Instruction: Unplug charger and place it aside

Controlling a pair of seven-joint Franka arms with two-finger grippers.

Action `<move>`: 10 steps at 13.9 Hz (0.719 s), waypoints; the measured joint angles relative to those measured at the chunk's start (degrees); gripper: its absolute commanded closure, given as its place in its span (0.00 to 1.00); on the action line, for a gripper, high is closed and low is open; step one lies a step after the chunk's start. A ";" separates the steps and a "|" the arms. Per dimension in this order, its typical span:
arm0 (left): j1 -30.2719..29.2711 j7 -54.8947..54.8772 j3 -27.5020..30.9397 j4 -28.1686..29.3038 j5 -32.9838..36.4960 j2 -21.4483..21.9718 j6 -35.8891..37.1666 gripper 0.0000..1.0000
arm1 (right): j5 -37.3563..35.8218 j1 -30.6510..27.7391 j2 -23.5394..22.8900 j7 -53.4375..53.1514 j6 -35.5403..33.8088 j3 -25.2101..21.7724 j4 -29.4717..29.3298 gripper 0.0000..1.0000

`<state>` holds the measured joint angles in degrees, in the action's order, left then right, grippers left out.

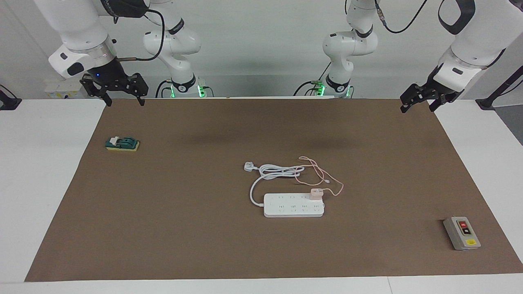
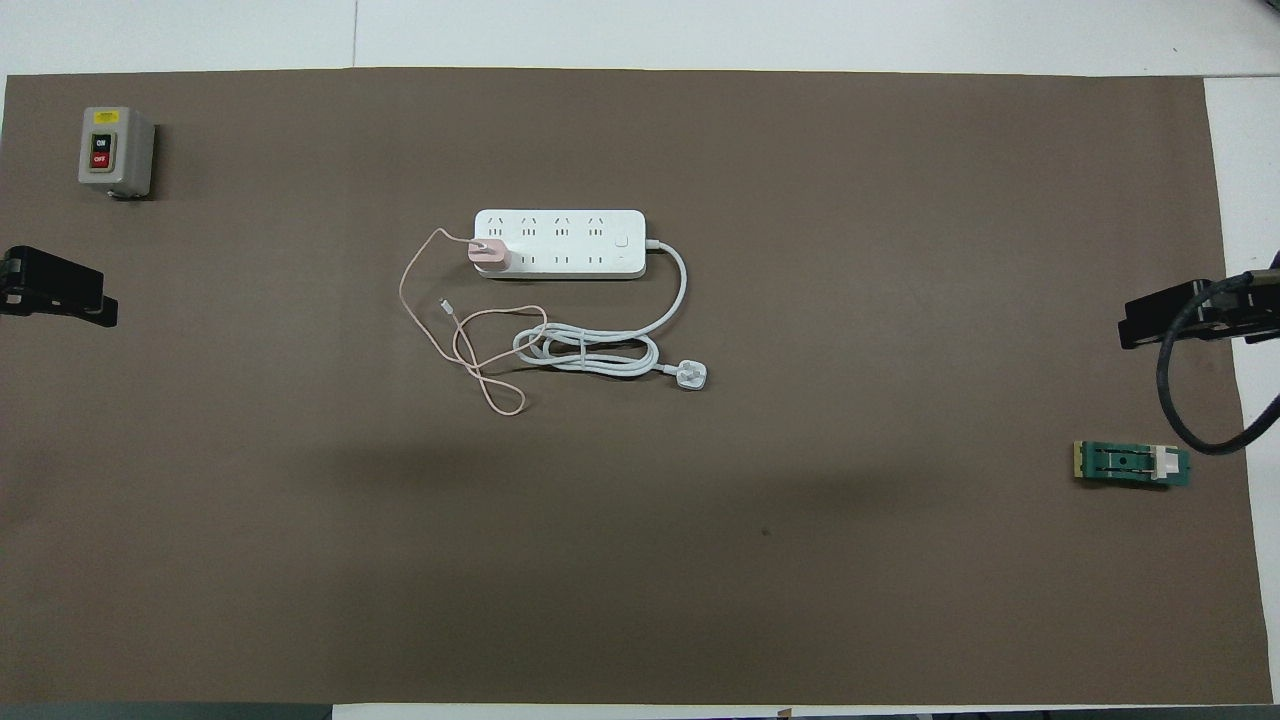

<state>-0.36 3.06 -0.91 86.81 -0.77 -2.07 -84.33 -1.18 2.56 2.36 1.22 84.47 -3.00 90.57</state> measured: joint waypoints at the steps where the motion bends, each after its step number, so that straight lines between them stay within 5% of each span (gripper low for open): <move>1: 0.06 2.93 -0.10 0.55 0.00 0.03 -0.98 0.00 | 0.63 -0.01 0.00 0.00 -0.22 0.00 0.02 0.00; 5: 3.84 19.99 -0.54 1.70 0.16 -2.16 -2.64 0.00 | 2.72 -0.09 0.09 0.00 0.50 -0.07 0.47 0.00; 10: 11.89 54.56 -0.70 -6.73 0.39 -15.98 -6.51 0.00 | 3.02 0.27 -0.05 -2.77 8.66 0.33 6.91 0.00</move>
<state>11.53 57.62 -1.61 80.08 -0.38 -18.05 -90.84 1.83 2.82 2.32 -1.55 93.13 -2.66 97.48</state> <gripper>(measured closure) 0.000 0.000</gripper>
